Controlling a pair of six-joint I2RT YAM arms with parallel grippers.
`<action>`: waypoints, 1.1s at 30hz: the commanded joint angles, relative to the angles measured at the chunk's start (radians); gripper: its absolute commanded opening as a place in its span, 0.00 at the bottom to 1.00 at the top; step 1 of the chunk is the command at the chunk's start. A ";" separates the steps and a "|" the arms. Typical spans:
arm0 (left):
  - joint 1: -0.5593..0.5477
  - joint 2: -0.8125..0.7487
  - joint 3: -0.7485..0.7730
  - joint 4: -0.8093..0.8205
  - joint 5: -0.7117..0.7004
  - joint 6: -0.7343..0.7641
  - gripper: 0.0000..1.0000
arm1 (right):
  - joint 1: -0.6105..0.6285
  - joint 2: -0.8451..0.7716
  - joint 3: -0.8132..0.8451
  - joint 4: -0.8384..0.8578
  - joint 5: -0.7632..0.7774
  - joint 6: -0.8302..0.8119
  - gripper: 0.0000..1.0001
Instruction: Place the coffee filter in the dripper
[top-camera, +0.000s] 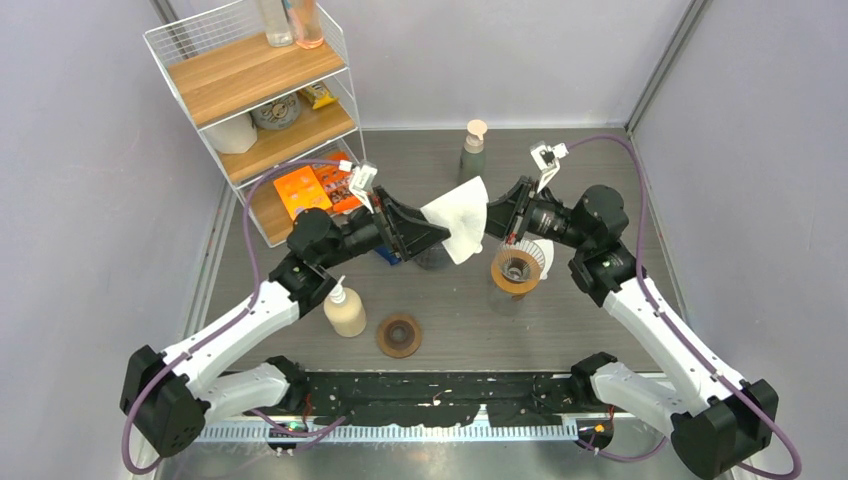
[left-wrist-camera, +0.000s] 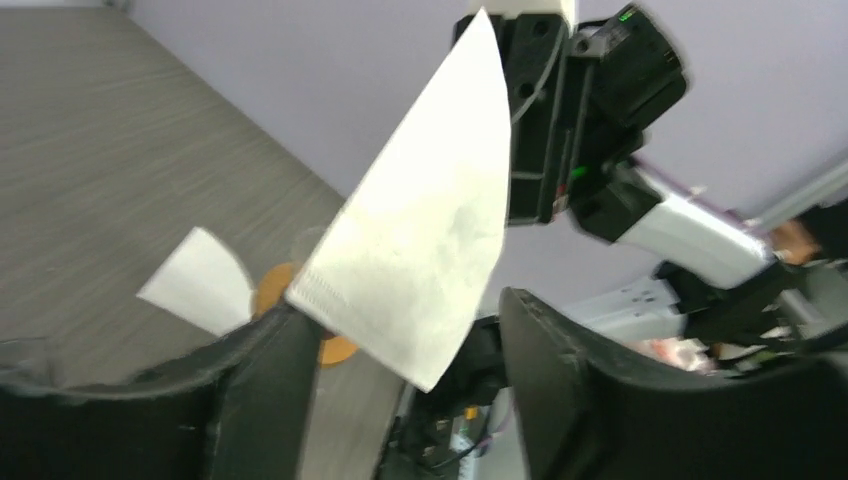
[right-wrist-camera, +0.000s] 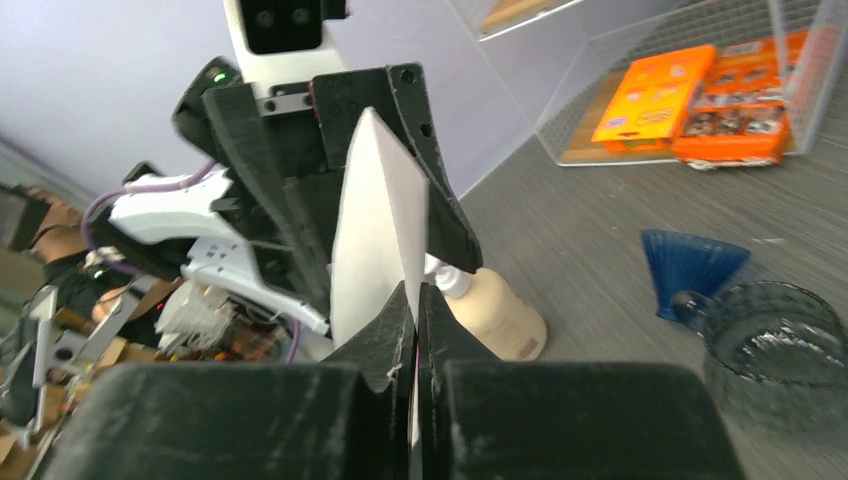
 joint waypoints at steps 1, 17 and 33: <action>0.003 -0.088 0.042 -0.165 -0.152 0.129 0.83 | 0.012 -0.032 0.120 -0.324 0.181 -0.173 0.05; -0.088 -0.049 0.136 -0.401 -0.336 0.380 1.00 | 0.228 0.242 0.419 -0.799 0.752 -0.097 0.05; -0.180 0.075 0.215 -0.496 -0.646 0.458 1.00 | 0.259 0.306 0.451 -0.798 0.779 0.016 0.05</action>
